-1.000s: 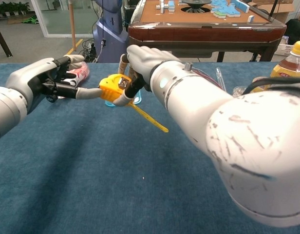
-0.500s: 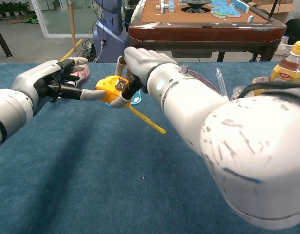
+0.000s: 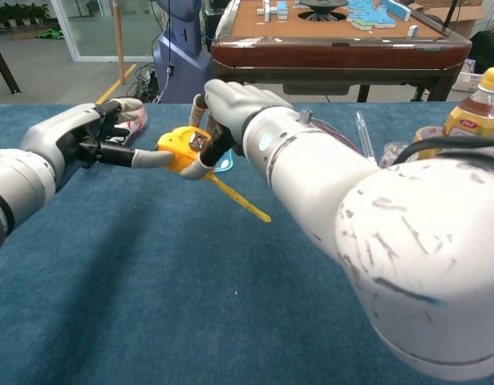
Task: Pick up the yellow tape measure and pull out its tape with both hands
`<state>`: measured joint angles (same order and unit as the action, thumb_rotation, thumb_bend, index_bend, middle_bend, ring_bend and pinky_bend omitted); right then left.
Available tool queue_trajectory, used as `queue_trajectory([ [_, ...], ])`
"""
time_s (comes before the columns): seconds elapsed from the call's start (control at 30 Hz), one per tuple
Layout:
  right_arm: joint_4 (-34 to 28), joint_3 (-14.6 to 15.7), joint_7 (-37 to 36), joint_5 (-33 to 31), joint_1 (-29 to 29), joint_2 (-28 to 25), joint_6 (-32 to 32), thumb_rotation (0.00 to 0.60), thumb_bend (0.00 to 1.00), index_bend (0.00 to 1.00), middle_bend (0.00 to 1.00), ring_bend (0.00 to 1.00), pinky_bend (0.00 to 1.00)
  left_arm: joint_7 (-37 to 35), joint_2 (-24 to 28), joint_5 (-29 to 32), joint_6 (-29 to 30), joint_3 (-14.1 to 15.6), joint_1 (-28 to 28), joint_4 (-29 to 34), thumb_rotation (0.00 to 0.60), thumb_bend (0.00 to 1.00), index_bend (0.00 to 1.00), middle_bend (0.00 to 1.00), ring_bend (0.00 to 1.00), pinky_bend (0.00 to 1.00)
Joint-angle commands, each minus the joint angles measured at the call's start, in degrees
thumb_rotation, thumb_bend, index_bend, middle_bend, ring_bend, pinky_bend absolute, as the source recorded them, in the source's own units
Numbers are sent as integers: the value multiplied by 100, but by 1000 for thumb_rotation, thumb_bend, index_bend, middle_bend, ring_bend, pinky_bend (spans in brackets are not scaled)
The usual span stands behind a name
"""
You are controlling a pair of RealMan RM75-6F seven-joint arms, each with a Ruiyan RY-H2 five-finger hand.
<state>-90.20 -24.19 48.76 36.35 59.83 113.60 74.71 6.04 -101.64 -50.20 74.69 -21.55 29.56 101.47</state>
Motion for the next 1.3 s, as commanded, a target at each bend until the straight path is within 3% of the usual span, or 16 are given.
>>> queue_trajectory([
  [0.03, -22, 8, -2, 1, -20, -19, -3, 600, 698, 826, 780, 769, 518, 12, 4, -6, 23, -7, -10, -17, 600, 144, 0, 0, 0, 0],
  [1.3, -211, 130, -356, 125, -255, -324, -287, 600, 756, 852, 798, 774, 518, 90, 100, 54, 61, -70, -92, -58, 600, 144, 0, 0, 0, 0],
])
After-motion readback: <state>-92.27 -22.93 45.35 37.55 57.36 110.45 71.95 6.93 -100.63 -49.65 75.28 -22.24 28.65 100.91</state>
